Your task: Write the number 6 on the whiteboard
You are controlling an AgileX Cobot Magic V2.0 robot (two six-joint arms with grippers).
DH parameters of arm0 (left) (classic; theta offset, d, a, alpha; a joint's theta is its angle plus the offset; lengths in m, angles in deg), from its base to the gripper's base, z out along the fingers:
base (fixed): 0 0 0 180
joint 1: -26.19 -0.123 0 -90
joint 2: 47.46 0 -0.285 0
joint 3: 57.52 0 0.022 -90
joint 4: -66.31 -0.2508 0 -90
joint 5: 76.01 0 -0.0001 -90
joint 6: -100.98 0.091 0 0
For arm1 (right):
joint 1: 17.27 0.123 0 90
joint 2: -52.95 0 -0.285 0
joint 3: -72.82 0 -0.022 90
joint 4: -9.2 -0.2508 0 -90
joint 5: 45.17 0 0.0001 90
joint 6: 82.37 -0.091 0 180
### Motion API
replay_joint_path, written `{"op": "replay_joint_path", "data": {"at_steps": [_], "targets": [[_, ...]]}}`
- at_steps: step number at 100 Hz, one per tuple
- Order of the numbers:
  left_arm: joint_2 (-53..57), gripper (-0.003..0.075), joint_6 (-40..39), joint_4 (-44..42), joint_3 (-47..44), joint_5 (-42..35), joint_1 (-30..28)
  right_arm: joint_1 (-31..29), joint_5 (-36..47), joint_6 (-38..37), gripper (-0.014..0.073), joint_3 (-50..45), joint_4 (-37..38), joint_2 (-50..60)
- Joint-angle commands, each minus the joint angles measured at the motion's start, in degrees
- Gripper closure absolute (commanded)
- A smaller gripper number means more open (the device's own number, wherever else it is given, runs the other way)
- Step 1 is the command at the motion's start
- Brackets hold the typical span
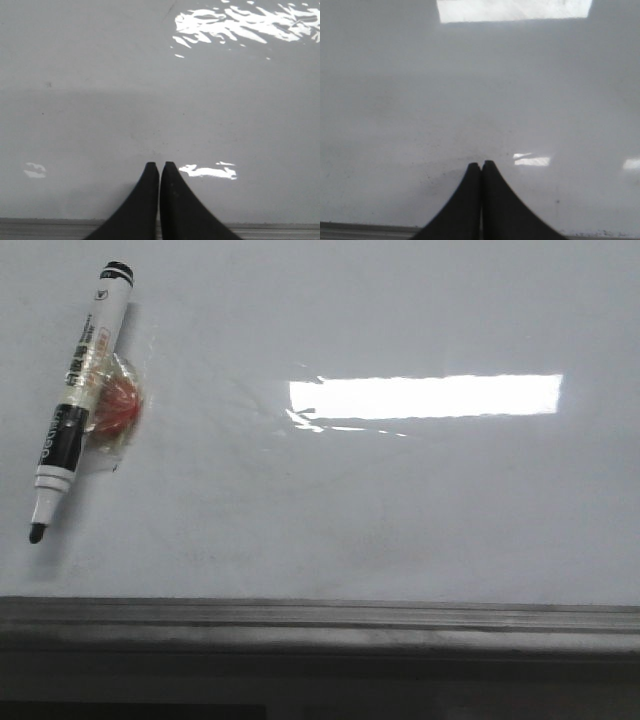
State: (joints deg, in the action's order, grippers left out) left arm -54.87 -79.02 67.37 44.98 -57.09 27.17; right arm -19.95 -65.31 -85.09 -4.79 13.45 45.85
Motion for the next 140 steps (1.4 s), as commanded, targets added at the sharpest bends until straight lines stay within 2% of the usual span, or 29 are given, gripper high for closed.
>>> {"op": "replay_joint_path", "data": {"at_steps": [1, 55, 78, 95, 107, 119, 127, 140], "targets": [[1.8, 0.0739, 0.0, 0.2, -2.4, -2.9, 0.3, 0.1, 1.8, 0.3, 0.0658, -2.0, 0.6, 1.1], [1.8, 0.0739, 0.0, 0.4, -2.4, -4.7, 0.3, 0.1, 2.0, 0.3, 0.0658, -2.0, 0.6, 1.1], [1.8, 0.0739, 0.0, 3.0, -2.4, -15.0, 0.3, 0.1, 6.5, 0.3, 0.0657, -2.0, -1.6, 1.1], [1.8, 0.0739, -0.4, 3.9, -2.4, -16.6, 0.3, 0.1, 11.1, 0.3, 0.0658, -2.0, -3.2, 1.1], [1.8, 0.0739, -0.4, 8.1, -2.4, -18.9, 0.3, 0.1, 11.9, 0.2, 0.0657, -2.0, -9.0, 1.1], [1.8, 0.0739, -0.4, 8.3, -2.4, -19.6, 0.3, 0.1, 15.6, 0.2, 0.0657, -2.0, -11.6, 1.0], [1.8, 0.0739, -0.4, 8.3, -2.0, -19.8, 0.3, 0.1, 20.1, -0.2, 0.0658, -2.0, -16.8, 0.9], [1.7, 0.0739, -0.4, 8.3, 0.6, -19.9, 0.3, 0.1, 19.2, -0.2, 0.0657, -1.6, -22.9, 0.5]]}}
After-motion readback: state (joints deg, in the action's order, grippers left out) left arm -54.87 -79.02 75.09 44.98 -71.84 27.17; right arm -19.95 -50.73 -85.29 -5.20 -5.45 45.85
